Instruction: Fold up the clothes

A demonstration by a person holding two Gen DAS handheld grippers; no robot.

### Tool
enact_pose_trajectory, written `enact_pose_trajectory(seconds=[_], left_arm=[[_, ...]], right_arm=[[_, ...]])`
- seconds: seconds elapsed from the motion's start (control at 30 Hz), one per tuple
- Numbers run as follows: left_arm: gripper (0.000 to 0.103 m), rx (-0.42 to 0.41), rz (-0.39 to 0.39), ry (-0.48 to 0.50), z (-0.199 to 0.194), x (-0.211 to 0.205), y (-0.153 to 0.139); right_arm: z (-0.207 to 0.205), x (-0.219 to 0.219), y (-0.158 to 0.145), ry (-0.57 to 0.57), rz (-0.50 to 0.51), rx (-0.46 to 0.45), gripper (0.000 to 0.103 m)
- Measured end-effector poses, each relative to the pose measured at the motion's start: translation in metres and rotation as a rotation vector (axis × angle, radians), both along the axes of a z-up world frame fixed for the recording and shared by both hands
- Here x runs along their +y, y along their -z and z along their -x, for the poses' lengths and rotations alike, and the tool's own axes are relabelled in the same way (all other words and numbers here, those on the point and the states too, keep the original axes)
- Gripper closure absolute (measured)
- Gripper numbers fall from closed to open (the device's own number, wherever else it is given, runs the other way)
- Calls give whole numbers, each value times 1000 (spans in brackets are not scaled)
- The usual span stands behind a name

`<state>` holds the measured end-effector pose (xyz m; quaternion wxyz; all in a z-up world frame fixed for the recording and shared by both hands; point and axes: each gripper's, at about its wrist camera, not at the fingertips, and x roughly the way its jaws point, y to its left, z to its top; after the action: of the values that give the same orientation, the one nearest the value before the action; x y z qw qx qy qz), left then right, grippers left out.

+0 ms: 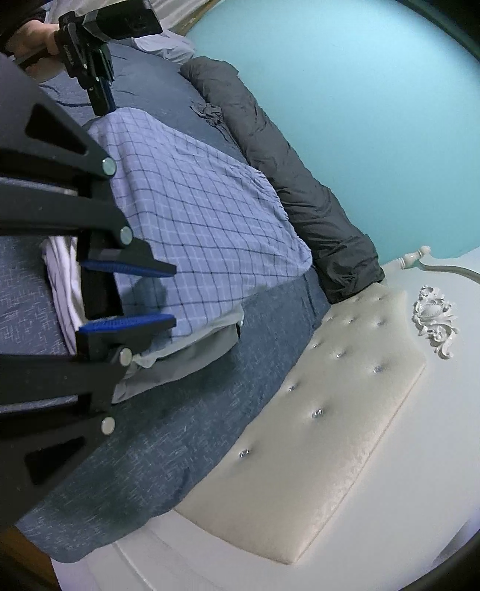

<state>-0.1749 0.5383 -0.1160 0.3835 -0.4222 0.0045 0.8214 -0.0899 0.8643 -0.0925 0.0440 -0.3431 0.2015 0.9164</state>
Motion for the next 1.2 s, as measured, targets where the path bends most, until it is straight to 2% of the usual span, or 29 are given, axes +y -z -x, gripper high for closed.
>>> enact_pose_trajectory(seconds=[0.53, 0.6, 0.7, 0.83, 1.0, 1.13, 1.2], left_arm=[[90, 85, 14, -15, -33, 8, -38], [83, 97, 17, -15, -39, 9, -43], [79, 110, 13, -15, -48, 9, -52], [75, 132, 15, -18, -61, 6, -63], [66, 154, 2, -25, -74, -1, -79], [61, 176, -5, -28, -86, -8, -92], [53, 187, -6, -30, -93, -12, -97]], right_arm=[[-28, -36, -32, 22, -52, 70, 82], [-34, -41, -36, 27, -61, 71, 81], [-43, -48, -41, 35, -75, 72, 79], [-55, -59, -50, 45, -93, 77, 68], [-73, -74, -64, 50, -117, 92, 63], [-89, -86, -74, 63, -131, 101, 53], [-96, -93, -77, 73, -137, 100, 47]])
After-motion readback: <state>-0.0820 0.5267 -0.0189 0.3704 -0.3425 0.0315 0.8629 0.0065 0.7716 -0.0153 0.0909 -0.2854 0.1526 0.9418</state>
